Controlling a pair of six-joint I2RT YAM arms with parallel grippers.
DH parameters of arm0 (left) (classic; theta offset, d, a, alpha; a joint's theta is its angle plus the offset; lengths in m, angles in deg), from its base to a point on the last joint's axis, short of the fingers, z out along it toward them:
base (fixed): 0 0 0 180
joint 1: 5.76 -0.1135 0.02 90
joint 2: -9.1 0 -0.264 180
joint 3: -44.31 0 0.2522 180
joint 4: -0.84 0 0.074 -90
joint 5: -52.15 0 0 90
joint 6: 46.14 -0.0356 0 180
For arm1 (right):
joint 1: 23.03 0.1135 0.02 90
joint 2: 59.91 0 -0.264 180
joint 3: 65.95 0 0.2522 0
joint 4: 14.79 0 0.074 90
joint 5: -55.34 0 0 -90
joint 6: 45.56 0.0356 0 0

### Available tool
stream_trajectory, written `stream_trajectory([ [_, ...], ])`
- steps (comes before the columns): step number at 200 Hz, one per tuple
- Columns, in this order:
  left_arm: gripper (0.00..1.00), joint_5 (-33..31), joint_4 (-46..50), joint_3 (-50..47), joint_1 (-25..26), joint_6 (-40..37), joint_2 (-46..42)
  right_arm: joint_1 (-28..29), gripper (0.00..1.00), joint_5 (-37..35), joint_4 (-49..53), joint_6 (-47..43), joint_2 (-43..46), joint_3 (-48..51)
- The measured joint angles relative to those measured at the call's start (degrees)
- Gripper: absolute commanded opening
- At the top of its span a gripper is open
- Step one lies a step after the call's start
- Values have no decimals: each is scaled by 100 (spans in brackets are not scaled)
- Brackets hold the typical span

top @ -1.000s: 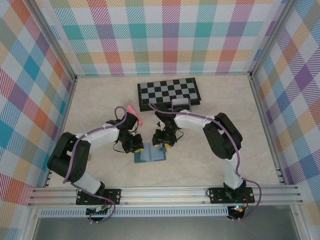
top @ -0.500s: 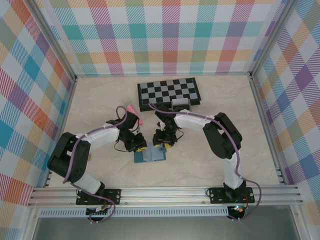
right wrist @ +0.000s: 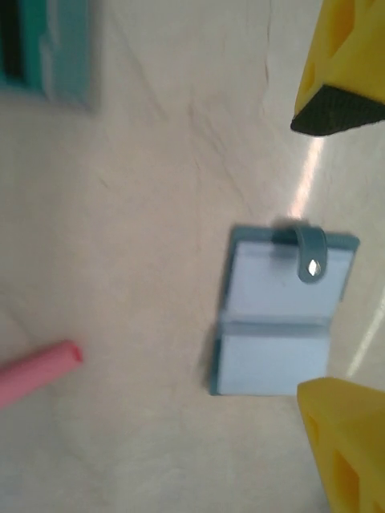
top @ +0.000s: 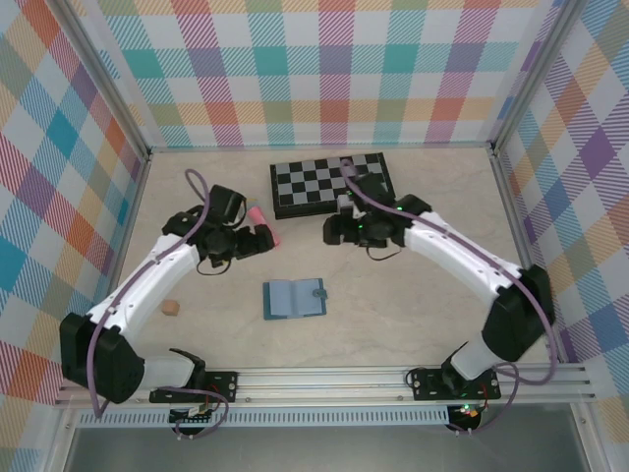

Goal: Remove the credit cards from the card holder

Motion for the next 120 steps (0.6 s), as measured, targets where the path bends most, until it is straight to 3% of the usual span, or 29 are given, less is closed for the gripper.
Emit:
stream_trajectory([
  [32, 100, -1064, -299, -387, -363, -155, -619, -437, 100, -1224, -262, -356, 935, 684],
  [65, 100, -2000, -1244, -1320, -621, -481, -1078, -1016, 100, -2173, -861, -802, 1495, 1521],
  [120, 100, -2616, -3060, -2577, -776, -1478, -1093, -1945, 100, -2638, -2236, -1482, 1661, 3115],
])
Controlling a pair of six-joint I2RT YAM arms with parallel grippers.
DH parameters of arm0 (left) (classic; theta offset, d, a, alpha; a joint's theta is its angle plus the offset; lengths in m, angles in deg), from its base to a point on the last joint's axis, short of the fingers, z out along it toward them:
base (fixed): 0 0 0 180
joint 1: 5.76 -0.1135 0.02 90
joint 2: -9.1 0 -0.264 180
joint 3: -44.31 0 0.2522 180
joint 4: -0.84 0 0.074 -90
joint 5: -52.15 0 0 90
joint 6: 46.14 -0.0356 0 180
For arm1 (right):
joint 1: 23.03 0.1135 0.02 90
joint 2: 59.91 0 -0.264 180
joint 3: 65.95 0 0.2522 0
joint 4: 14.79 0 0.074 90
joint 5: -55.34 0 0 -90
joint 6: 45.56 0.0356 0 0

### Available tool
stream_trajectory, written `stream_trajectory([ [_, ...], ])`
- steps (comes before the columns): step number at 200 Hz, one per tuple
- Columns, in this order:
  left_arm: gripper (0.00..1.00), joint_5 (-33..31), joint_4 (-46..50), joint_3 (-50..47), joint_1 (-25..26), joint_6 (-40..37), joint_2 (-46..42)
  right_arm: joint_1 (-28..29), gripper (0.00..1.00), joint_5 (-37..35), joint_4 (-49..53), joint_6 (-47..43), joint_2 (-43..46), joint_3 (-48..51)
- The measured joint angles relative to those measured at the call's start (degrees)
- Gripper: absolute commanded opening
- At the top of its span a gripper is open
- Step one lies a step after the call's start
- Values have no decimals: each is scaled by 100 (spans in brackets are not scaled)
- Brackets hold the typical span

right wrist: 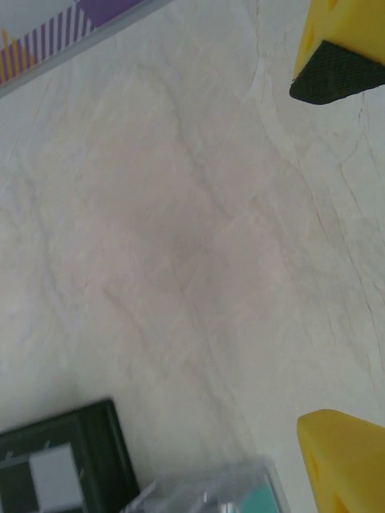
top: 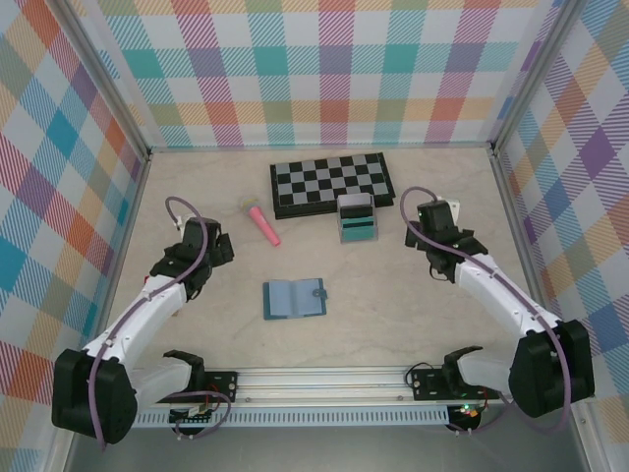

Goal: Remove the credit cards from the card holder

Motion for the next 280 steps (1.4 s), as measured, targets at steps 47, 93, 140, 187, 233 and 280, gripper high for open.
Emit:
stream_trajectory([
  [47, 100, -74, -1878, -654, -111, -695, 658, -234, 100, 243, -2055, -1064, -15, 1263],
  [93, 100, 310, -3543, -1497, -188, -1178, 946, -754, 100, 986, -3685, -1585, -522, 1668],
  [140, 99, 1073, -5106, -1786, -398, -1473, 1445, -1163, 100, 1928, -5034, -1749, -1023, 1945],
  [187, 99, 1488, -6113, -1786, -444, -1711, 2199, -1394, 100, 2647, -6170, -1775, -1526, 2216],
  [233, 100, 1585, -6544, -1777, -509, -1751, 2638, -1449, 100, 3036, -6660, -1856, -1812, 2404],
  [280, 100, 1648, -6494, -1657, -699, -1644, 2717, -1751, 100, 3126, -6540, -1679, -1816, 2149],
])
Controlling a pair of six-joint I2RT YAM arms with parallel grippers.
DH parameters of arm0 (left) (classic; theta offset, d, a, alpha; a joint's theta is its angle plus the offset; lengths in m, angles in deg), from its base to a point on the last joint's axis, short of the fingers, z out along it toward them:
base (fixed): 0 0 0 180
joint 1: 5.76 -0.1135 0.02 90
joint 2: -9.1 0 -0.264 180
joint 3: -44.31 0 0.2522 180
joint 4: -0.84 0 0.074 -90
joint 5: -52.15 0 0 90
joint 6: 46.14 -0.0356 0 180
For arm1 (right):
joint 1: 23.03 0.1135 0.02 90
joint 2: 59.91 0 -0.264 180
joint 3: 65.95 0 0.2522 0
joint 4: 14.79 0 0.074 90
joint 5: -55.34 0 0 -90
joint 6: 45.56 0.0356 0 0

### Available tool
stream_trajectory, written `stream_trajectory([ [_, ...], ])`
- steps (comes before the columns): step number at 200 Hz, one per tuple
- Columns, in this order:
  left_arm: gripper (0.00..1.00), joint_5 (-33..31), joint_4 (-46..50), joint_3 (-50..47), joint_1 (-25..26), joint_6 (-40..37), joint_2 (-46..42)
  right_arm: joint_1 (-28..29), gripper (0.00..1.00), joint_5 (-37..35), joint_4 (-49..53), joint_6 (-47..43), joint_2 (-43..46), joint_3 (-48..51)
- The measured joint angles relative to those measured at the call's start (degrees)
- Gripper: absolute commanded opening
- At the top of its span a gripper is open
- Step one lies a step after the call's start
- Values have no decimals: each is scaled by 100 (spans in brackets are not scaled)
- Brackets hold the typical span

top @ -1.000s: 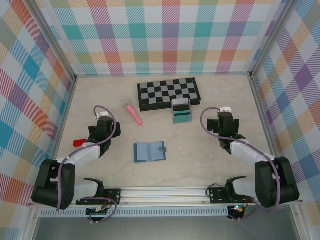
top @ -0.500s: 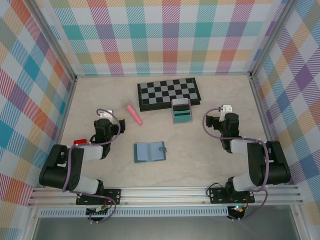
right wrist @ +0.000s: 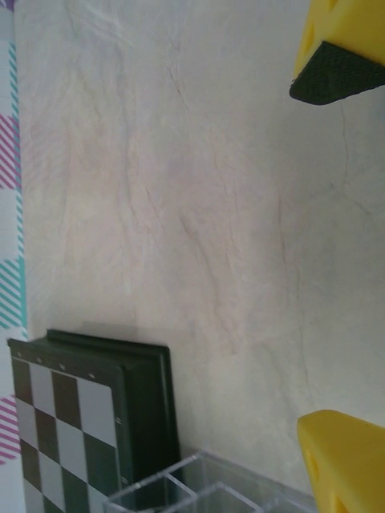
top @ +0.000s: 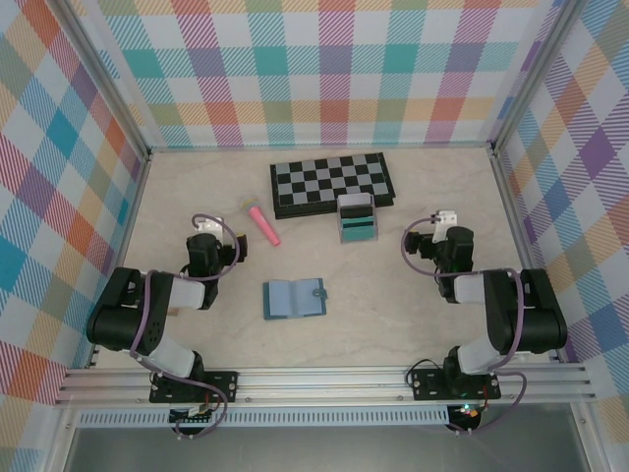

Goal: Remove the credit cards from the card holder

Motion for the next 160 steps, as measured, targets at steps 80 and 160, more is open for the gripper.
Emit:
stream_trajectory([
  [80, 100, 79, -2, 35, -85, 44, 0, -4, 100, 61, 42, 44, 0, -7],
  [160, 100, 133, 9, 35, -85, 44, 0, -4, 100, 79, 42, 46, 0, -7],
])
